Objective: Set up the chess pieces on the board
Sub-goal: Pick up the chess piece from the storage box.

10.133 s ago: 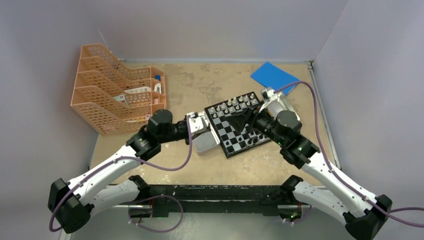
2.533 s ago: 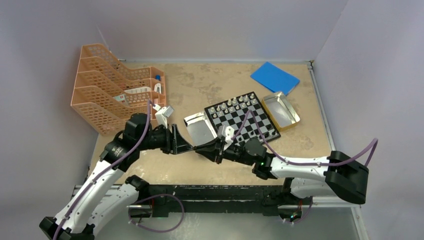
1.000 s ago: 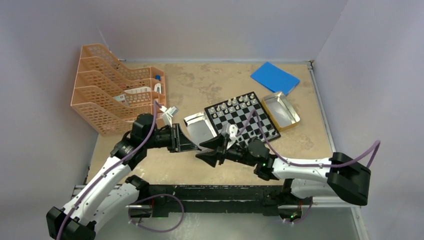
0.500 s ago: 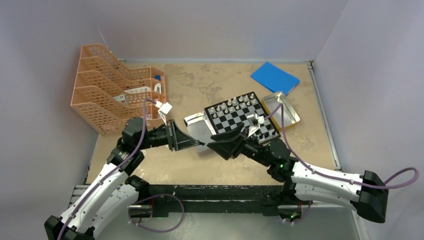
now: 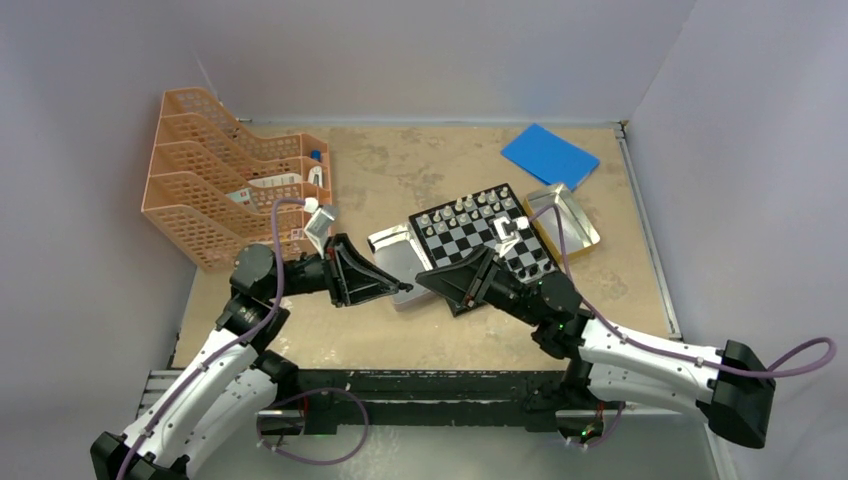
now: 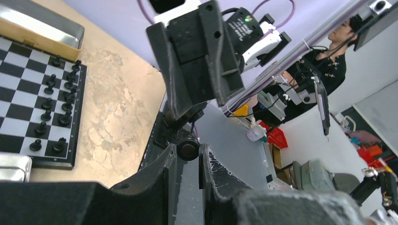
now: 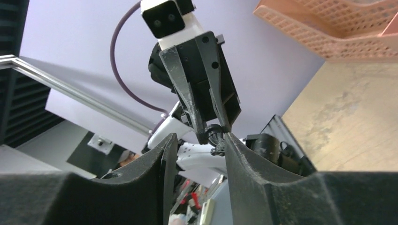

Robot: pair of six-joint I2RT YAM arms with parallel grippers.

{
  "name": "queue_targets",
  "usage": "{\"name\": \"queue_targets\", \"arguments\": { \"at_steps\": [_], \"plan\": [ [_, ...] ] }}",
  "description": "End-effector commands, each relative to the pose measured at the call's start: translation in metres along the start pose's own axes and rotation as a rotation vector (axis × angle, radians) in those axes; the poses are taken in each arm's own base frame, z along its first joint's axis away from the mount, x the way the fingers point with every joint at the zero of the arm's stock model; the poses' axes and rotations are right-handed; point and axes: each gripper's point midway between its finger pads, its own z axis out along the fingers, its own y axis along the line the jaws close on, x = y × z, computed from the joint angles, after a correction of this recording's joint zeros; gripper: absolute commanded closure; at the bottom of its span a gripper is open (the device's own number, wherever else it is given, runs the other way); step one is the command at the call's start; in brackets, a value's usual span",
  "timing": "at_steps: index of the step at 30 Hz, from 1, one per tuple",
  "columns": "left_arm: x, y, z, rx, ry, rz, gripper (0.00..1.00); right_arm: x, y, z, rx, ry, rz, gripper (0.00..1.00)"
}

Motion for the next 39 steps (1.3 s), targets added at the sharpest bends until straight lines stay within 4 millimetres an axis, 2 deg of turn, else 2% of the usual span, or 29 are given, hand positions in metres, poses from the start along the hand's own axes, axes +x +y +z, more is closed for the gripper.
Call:
{"name": "queue_targets", "arguments": {
  "at_steps": [1,7,13,20,30,34,39],
  "plan": [
    [-0.007,-0.019,0.000,0.100,-0.012,0.171,1.00,-0.005,0.044,0.007,-0.144,0.028,0.078,0.57],
    [-0.008,-0.024,-0.002,0.122,-0.019,0.213,1.00,-0.002,0.029,0.008,-0.098,0.025,0.129,0.50],
    [-0.008,-0.023,-0.003,0.117,-0.033,0.244,1.00,-0.001,0.049,0.003,-0.206,0.042,0.165,0.58],
    [-0.009,-0.021,-0.002,0.116,-0.037,0.255,1.00,0.008,0.049,0.005,-0.217,0.097,0.182,0.60],
    [-0.007,-0.020,-0.002,0.118,-0.034,0.255,1.00,-0.003,0.027,-0.003,-0.137,-0.006,0.199,0.50],
    [-0.008,-0.021,-0.001,0.121,-0.030,0.257,1.00,-0.002,0.021,0.000,-0.111,-0.004,0.178,0.42],
    [-0.009,-0.022,-0.001,0.132,-0.031,0.261,1.00,0.003,0.021,0.006,-0.111,0.027,0.166,0.42]
  ]
}}
